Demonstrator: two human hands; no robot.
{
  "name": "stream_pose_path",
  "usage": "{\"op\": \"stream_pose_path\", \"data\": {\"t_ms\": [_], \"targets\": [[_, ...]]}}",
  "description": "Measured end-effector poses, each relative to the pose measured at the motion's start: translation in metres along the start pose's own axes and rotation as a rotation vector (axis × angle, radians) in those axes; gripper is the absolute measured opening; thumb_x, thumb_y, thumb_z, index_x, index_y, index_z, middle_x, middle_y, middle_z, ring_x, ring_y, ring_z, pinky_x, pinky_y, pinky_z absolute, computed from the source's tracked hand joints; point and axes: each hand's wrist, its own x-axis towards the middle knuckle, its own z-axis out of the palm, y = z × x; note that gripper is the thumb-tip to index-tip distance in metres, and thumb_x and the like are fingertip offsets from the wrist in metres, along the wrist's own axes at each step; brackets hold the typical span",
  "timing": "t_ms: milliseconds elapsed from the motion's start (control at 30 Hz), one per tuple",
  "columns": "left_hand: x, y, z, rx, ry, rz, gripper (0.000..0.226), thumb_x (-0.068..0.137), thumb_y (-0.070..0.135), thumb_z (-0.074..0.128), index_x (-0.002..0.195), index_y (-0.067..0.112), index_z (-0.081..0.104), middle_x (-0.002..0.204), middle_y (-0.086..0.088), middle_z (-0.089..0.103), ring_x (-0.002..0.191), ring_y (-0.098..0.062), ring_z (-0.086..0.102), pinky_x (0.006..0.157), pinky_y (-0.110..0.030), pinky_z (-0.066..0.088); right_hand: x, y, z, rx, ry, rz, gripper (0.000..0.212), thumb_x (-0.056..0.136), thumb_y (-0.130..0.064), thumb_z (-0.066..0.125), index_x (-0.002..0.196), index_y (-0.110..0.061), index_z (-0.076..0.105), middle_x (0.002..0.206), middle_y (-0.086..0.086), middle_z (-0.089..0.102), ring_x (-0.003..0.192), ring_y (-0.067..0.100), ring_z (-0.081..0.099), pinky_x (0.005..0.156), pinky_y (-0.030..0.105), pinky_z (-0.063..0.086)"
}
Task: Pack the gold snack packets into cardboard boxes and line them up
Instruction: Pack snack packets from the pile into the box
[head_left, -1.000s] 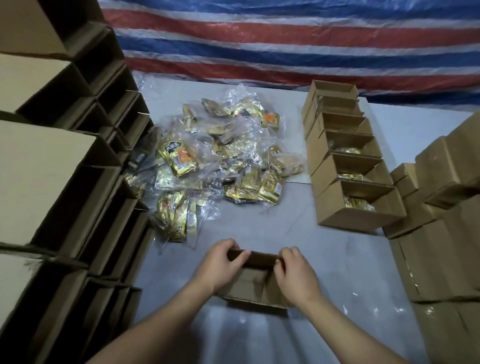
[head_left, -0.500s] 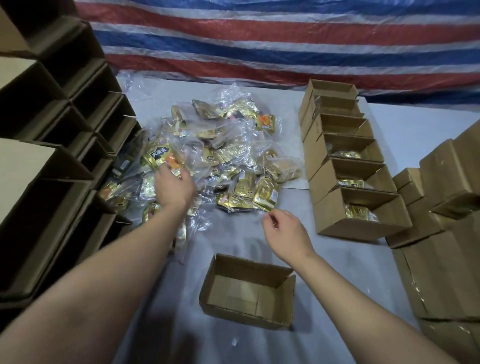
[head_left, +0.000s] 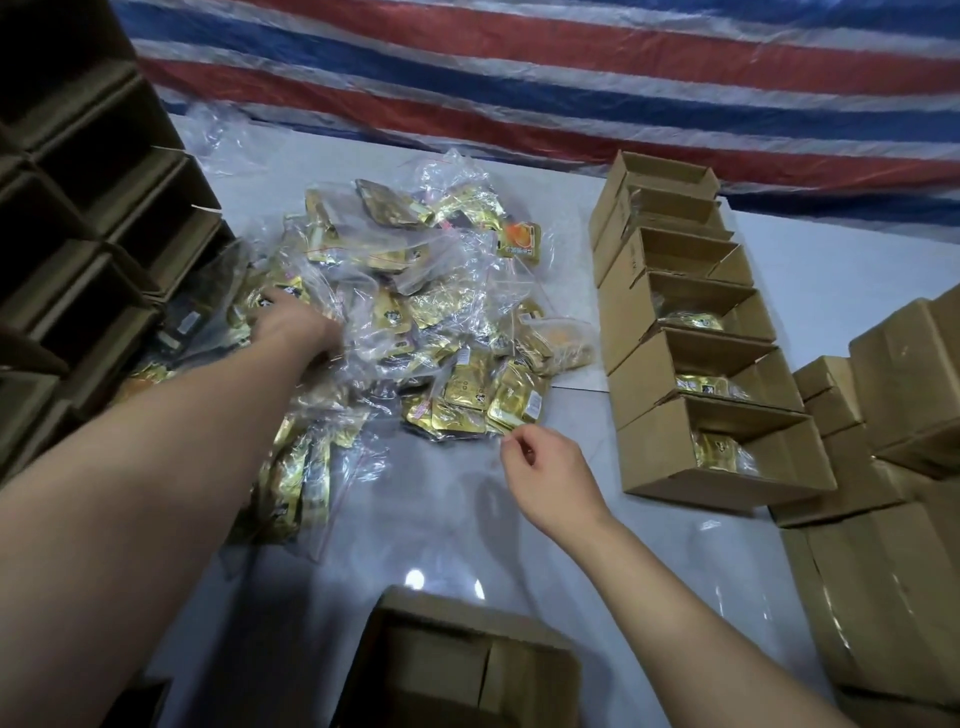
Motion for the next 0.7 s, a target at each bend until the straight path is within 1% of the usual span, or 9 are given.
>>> {"op": "stream_pose_path", "data": {"t_ms": [33, 167, 267, 333, 400, 433, 500, 600, 700], "targets": [[0.001, 0.0, -0.002, -0.022, -0.009, -0.009, 0.111, 0.08, 0.029, 0.071, 0.153, 0.011, -0.011, 0.146, -0.033, 0.028, 0.098, -0.043, 0.058, 0.067, -0.044, 0.056, 0.003, -0.002, 0.001, 0.007, -0.007, 0.012, 0.032, 0.099, -0.029, 0.047, 0.075, -0.011, 0.057, 0.069, 0.001, 0.055, 0.063, 0.017, 0.048, 0.06, 0.033, 0.039], [-0.007, -0.004, -0.013, -0.134, -0.027, -0.04, 0.106, 0.086, 0.027, 0.069, 0.153, 0.012, -0.012, 0.152, -0.029, 0.021, 0.127, -0.045, 0.044, 0.105, -0.049, 0.044, 0.016, -0.018, 0.006, 0.082, -0.016, 0.054, 0.03, 0.096, -0.025, 0.048, 0.072, -0.009, 0.057, 0.065, -0.001, 0.054, 0.061, 0.014, 0.045, 0.058, 0.03, 0.037], [-0.031, -0.008, -0.02, -0.26, 0.076, 0.011, 0.1, 0.088, 0.034, 0.068, 0.154, 0.012, -0.003, 0.155, -0.025, 0.02, 0.134, -0.044, 0.038, 0.109, -0.052, 0.036, 0.025, -0.034, 0.009, 0.172, 0.01, 0.085, 0.033, 0.094, -0.023, 0.048, 0.062, -0.017, 0.052, 0.056, -0.01, 0.05, 0.056, 0.009, 0.043, 0.054, 0.027, 0.033], [-0.055, -0.008, -0.024, -0.395, 0.123, 0.063, 0.095, 0.088, 0.038, 0.066, 0.155, 0.016, 0.002, 0.157, -0.022, 0.019, 0.138, -0.043, 0.033, 0.112, -0.056, 0.031, 0.03, -0.049, 0.008, 0.259, 0.01, 0.111, 0.031, 0.094, -0.027, 0.049, 0.068, -0.012, 0.057, 0.063, -0.002, 0.057, 0.065, 0.019, 0.055, 0.061, 0.029, 0.038], [-0.084, -0.007, -0.027, -0.595, 0.059, 0.142, 0.089, 0.089, 0.036, 0.064, 0.155, 0.023, 0.005, 0.149, -0.02, 0.034, 0.128, -0.039, 0.048, 0.102, -0.057, 0.044, 0.035, -0.066, 0.005, 0.397, 0.005, 0.147, 0.027, 0.096, -0.033, 0.054, 0.081, -0.013, 0.065, 0.086, 0.009, 0.068, 0.088, 0.027, 0.067, 0.075, 0.035, 0.049], [-0.101, -0.008, -0.028, -0.686, 0.012, 0.202, 0.086, 0.089, 0.034, 0.063, 0.154, 0.026, 0.008, 0.137, -0.018, 0.047, 0.109, -0.032, 0.061, 0.085, -0.05, 0.056, 0.036, -0.074, 0.003, 0.472, -0.001, 0.159, 0.022, 0.096, -0.035, 0.057, 0.086, -0.018, 0.065, 0.093, 0.007, 0.07, 0.095, 0.027, 0.067, 0.083, 0.038, 0.051], [-0.139, -0.008, -0.029, -0.721, -0.048, 0.335, 0.078, 0.09, 0.032, 0.062, 0.152, 0.029, 0.015, 0.12, -0.012, 0.055, 0.076, -0.018, 0.064, 0.057, -0.033, 0.057, 0.036, -0.09, -0.006, 0.617, -0.039, 0.17, 0.018, 0.093, -0.043, 0.062, 0.095, -0.025, 0.062, 0.102, 0.001, 0.068, 0.103, 0.025, 0.065, 0.091, 0.041, 0.052], [-0.187, 0.001, -0.029, -0.651, -0.04, 0.561, 0.072, 0.087, 0.033, 0.062, 0.149, 0.023, 0.026, 0.136, -0.004, 0.05, 0.116, -0.02, 0.058, 0.093, -0.037, 0.052, 0.026, -0.11, -0.023, 0.861, -0.179, 0.202, 0.042, 0.075, -0.062, 0.064, 0.105, -0.033, 0.058, 0.112, -0.006, 0.064, 0.109, 0.018, 0.06, 0.084, 0.036, 0.052], [-0.229, 0.016, -0.03, -0.662, -0.075, 0.786, 0.073, 0.077, 0.03, 0.058, 0.145, 0.028, 0.035, 0.135, 0.01, 0.051, 0.116, -0.001, 0.053, 0.098, -0.017, 0.045, 0.014, -0.119, -0.039, 1.053, -0.29, 0.167, 0.064, 0.068, -0.063, 0.065, 0.121, -0.027, 0.062, 0.112, -0.001, 0.071, 0.104, 0.019, 0.068, 0.082, 0.036, 0.057]]}}
